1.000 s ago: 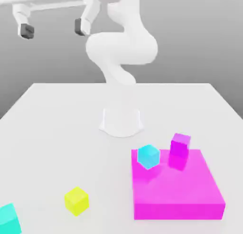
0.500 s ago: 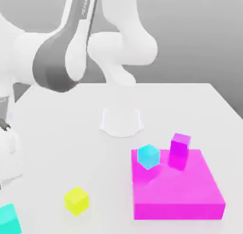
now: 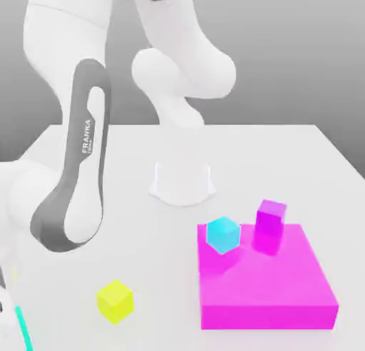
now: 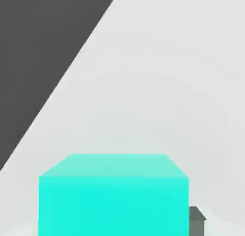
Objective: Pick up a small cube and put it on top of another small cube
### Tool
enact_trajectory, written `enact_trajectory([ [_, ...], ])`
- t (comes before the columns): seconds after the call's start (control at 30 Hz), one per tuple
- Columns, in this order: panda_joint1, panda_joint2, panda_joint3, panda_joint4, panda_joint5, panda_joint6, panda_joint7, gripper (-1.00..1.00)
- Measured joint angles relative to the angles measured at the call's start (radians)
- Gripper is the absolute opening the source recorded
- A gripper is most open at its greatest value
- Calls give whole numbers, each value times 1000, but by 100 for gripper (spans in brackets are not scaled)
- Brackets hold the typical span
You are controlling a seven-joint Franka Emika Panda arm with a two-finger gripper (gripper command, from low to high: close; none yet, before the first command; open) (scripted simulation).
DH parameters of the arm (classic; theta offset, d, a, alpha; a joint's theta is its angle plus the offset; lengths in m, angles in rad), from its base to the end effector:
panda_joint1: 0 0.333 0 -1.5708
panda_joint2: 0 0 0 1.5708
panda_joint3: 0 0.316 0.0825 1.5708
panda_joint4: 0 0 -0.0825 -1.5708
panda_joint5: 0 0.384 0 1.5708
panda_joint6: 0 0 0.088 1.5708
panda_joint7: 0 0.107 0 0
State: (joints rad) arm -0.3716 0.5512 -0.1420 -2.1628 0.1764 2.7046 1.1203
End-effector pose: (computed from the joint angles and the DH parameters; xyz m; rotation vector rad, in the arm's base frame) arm 0.4815 -0.2818 0.1392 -1.9854 2.4340 -0.0015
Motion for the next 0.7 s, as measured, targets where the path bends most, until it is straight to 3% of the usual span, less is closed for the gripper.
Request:
enact_trajectory([
  [0.2,30,-169,-23,-61,-70,-104,-21,-100],
  [0.47,54,-326,32,-221,-185,-93,-297,-100],
  [0.7,70,-456,93,-361,-212,-82,-596,-100],
])
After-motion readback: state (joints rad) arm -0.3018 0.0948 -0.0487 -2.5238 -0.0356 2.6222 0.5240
